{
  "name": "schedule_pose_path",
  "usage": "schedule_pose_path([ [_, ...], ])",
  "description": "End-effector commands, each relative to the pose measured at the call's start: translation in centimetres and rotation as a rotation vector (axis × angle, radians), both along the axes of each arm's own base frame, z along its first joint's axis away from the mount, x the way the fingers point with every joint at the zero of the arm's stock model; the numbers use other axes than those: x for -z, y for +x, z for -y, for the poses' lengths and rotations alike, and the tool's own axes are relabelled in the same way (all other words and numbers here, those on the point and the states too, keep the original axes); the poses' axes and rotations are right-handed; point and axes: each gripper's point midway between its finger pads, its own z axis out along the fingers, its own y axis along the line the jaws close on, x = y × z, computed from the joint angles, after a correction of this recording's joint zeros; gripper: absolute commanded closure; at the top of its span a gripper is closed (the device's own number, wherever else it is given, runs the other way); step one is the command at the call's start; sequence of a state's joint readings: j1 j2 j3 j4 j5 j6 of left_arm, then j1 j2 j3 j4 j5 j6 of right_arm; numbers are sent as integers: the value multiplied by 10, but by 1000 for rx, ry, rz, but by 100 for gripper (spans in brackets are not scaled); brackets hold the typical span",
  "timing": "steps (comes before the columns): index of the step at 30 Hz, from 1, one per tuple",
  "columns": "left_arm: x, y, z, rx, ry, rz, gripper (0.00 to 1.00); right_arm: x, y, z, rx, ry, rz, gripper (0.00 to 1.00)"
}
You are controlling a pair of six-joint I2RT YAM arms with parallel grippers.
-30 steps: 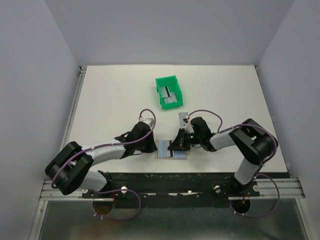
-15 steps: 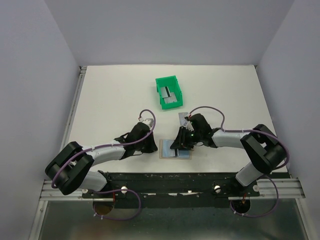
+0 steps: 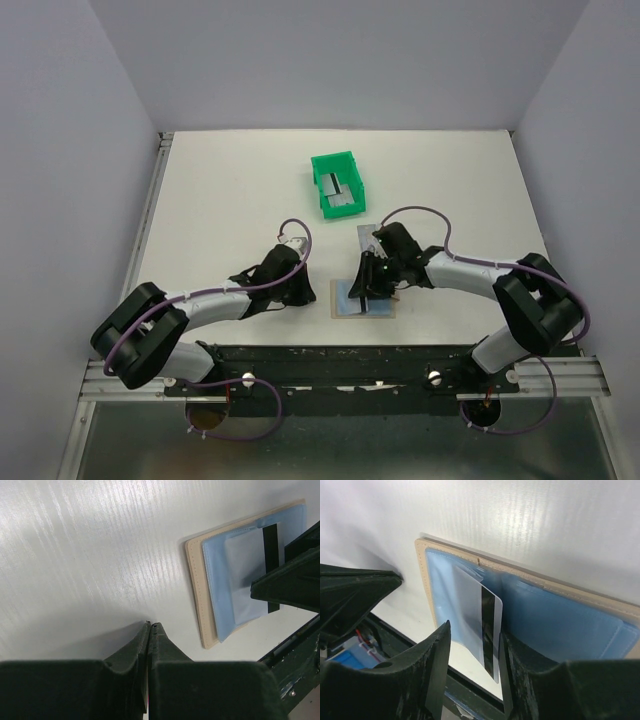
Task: Put the credit cards into the card holder
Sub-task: Insert the credit card into the card holder.
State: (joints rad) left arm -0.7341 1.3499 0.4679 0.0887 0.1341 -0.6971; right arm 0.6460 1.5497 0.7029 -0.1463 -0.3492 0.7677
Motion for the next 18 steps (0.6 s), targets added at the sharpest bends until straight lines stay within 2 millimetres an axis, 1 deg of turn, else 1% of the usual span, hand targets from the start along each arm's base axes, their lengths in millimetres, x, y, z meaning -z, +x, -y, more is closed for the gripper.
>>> schedule_pose_path([
  [1, 12, -9, -4, 17, 28, -45, 90, 2, -4, 22, -10, -157, 3, 47],
  [3, 13, -10, -4, 21, 29, -50, 90, 0, -5, 23, -20, -177, 2, 43],
  [10, 13, -9, -3, 24, 26, -49, 90, -9, -4, 29, -19, -228, 17, 43],
  [18, 14, -10, -3, 21, 23, -53, 90, -14, -5, 46, -25, -336, 20, 43],
])
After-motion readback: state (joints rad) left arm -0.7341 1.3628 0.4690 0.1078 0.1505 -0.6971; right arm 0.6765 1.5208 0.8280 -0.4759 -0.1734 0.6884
